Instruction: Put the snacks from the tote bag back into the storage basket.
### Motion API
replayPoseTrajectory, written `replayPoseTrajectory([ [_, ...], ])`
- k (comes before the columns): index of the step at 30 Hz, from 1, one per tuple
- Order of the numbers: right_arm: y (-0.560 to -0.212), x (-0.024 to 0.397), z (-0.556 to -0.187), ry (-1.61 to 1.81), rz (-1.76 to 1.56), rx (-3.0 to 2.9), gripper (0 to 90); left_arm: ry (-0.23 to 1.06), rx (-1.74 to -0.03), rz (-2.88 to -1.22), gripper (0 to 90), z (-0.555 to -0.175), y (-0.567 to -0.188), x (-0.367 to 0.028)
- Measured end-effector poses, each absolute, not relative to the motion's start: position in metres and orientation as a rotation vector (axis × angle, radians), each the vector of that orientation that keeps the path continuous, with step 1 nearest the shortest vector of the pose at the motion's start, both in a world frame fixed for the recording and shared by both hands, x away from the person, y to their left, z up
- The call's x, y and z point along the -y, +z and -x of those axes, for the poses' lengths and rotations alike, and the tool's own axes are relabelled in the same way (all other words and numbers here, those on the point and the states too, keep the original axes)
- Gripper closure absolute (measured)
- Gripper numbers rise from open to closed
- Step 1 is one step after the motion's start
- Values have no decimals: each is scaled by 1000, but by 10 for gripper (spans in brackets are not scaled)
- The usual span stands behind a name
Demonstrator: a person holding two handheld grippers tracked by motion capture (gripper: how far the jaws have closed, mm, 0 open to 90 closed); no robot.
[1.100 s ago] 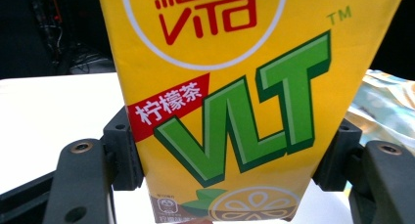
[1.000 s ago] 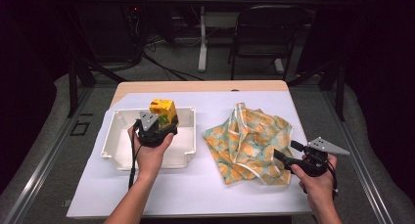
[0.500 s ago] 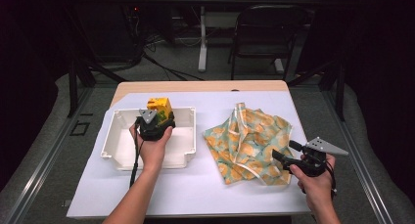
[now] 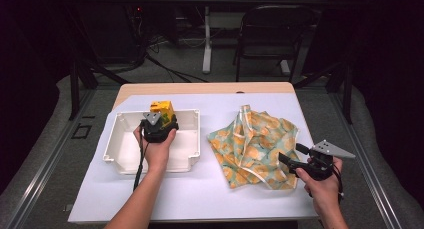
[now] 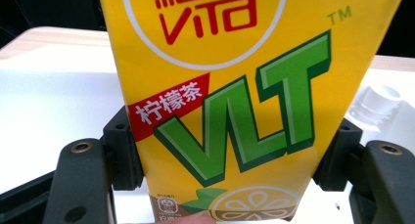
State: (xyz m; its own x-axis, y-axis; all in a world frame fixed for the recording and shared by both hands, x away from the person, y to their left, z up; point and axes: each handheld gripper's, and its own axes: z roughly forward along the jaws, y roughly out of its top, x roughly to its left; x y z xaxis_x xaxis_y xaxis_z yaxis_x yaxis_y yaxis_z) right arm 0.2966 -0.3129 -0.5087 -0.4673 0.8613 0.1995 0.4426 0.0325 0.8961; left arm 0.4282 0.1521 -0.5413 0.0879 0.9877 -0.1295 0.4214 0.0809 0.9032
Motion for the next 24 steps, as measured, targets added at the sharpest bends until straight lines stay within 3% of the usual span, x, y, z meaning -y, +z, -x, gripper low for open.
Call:
replayPoseTrajectory([
  [24,-513,313,-299,1408,-1332,-1928,170,824,-1539,-1544,300,-441,-561,-150],
])
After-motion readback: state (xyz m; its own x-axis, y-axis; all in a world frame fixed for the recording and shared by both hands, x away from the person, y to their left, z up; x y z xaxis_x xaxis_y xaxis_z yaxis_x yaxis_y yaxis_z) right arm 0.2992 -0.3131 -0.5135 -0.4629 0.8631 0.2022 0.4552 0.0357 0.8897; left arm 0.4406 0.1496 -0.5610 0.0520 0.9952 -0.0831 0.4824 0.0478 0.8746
